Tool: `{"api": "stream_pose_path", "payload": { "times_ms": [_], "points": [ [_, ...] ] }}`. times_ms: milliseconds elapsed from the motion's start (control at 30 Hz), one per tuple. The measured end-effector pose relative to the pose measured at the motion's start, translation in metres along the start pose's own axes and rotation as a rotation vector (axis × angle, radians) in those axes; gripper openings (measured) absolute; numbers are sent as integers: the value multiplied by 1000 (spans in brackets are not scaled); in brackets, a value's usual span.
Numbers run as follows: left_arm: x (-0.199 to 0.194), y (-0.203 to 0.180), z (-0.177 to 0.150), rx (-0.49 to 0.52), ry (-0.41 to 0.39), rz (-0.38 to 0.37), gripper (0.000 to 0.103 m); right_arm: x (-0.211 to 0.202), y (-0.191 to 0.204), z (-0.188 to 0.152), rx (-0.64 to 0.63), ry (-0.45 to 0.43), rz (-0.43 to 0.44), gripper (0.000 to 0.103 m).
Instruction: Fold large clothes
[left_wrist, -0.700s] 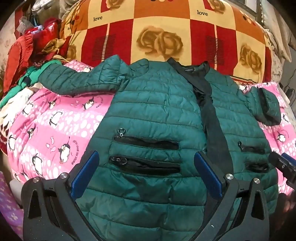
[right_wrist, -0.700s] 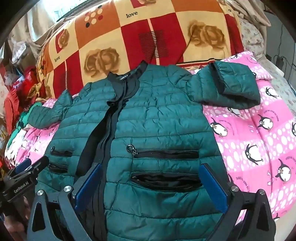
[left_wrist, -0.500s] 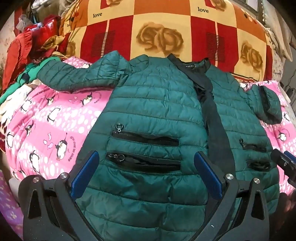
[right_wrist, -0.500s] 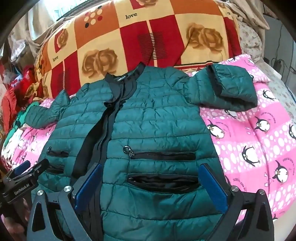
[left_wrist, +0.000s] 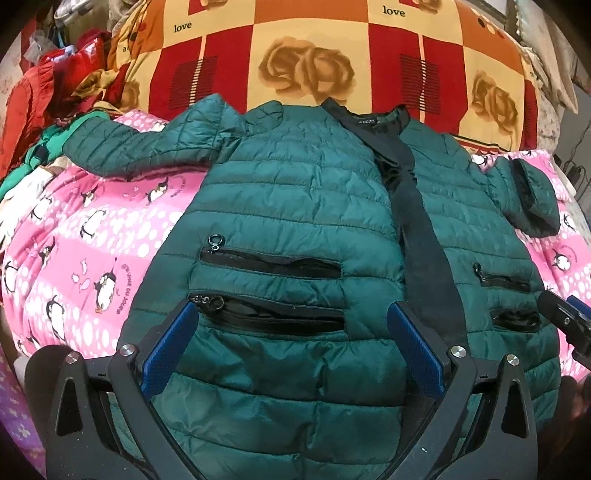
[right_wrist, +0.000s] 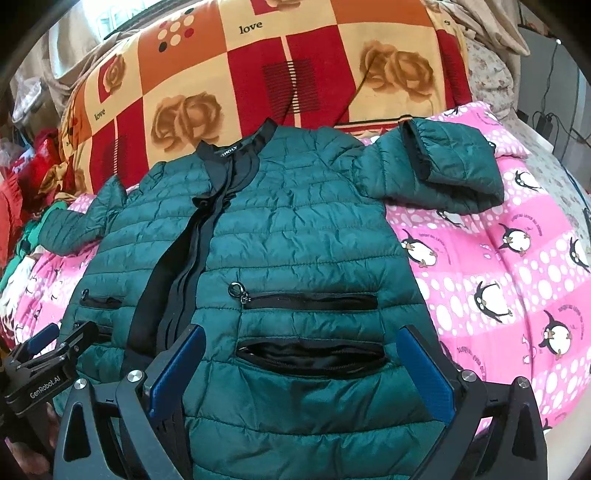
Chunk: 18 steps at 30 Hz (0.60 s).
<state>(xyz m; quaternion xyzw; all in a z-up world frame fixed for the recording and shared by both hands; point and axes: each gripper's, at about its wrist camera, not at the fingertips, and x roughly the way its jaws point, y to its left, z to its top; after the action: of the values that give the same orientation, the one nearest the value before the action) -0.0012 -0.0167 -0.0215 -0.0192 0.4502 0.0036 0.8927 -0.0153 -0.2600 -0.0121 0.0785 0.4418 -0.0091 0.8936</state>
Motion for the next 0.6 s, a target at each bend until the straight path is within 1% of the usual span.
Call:
{"api": "stream_pose_path", "payload": {
  "times_ms": [33, 100, 167, 233, 333, 467, 600],
  "points": [
    [0, 0, 0, -2, 4, 0, 102, 1, -1, 1, 7, -1, 13, 103],
    [0, 2, 0, 2, -9, 6, 102, -2, 2, -2, -20, 6, -18, 103],
    [1, 2, 0, -2, -4, 3, 102, -4, 6, -3, -53, 46, -64, 103],
    [1, 2, -1, -10, 0, -6, 102, -6, 8, -4, -63, 51, -74, 103],
    [1, 0, -1, -8, 1, -7, 102, -7, 10, -4, -61, 56, -66, 103],
    [-2, -1, -1, -21, 9, -29, 102, -6, 12, -5, -51, 22, -44, 103],
    [0, -4, -3, -5, 2, -18, 102, -6, 12, -5, -45, 9, -35, 103]
  ]
}}
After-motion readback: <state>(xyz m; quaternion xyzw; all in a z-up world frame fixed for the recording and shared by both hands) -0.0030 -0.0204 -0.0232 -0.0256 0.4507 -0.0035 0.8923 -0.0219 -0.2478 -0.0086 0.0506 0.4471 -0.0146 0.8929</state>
